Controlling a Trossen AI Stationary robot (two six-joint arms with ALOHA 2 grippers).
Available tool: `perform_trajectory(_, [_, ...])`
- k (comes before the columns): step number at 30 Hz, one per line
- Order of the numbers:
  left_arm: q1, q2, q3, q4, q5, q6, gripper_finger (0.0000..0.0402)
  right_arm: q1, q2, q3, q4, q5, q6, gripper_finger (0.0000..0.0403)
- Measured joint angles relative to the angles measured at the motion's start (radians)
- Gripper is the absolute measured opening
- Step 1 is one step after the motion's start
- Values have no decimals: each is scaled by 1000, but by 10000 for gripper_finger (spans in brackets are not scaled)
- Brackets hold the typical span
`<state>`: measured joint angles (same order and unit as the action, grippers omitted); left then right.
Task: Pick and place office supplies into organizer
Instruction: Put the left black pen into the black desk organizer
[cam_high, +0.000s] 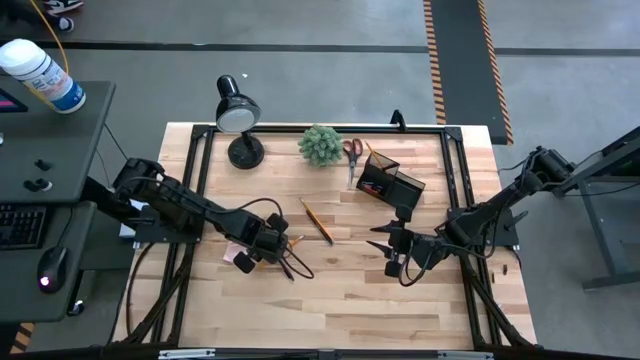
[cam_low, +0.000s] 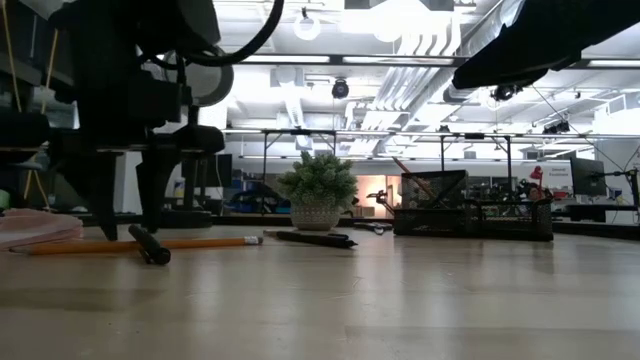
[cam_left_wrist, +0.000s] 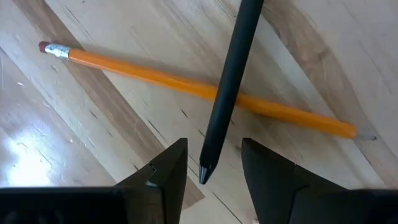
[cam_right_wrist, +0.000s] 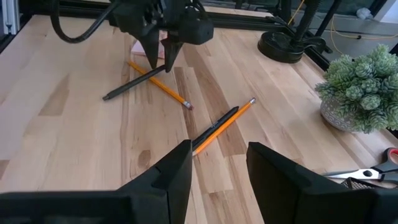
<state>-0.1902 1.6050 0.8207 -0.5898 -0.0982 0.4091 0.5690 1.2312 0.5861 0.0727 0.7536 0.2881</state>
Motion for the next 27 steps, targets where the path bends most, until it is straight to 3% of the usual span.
perform_trajectory(27, [0,4,0,25,-15,5,137,0,0,0,0,-1,0,145])
